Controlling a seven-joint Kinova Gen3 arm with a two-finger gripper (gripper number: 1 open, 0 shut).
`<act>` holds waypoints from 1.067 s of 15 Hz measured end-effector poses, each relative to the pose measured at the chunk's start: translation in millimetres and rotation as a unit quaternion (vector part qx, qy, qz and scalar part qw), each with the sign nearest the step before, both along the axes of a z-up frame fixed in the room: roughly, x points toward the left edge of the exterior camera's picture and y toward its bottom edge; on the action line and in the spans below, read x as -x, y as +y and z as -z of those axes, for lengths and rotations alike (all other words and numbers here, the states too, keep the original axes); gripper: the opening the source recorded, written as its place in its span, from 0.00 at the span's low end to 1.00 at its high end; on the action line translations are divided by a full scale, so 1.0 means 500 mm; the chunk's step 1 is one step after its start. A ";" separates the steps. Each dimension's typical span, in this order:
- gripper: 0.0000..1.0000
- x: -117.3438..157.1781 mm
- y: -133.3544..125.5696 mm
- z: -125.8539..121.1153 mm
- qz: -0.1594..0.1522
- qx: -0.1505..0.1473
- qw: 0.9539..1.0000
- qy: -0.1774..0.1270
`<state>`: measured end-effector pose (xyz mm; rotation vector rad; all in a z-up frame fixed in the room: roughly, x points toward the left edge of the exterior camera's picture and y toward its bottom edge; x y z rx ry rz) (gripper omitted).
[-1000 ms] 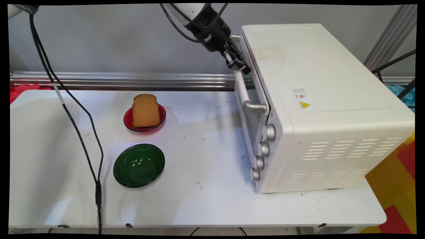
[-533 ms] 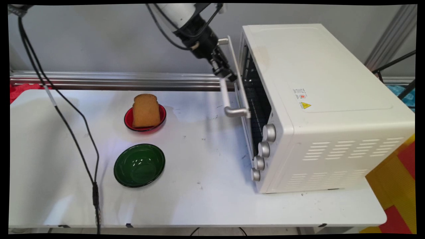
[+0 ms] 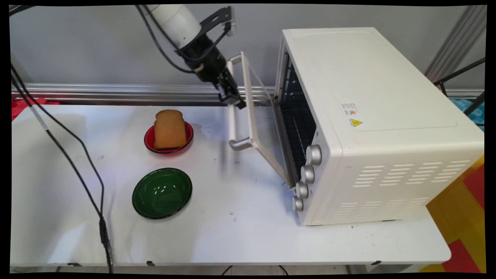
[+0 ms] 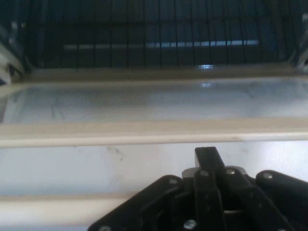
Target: Open the oven
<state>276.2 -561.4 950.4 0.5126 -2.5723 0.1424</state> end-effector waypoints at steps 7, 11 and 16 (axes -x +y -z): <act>0.00 -0.057 0.007 0.048 -0.013 -0.002 1.000 -0.005; 0.00 -0.075 0.003 0.085 -0.013 -0.002 1.000 -0.003; 0.00 -0.097 0.001 0.135 -0.006 -0.005 1.000 -0.004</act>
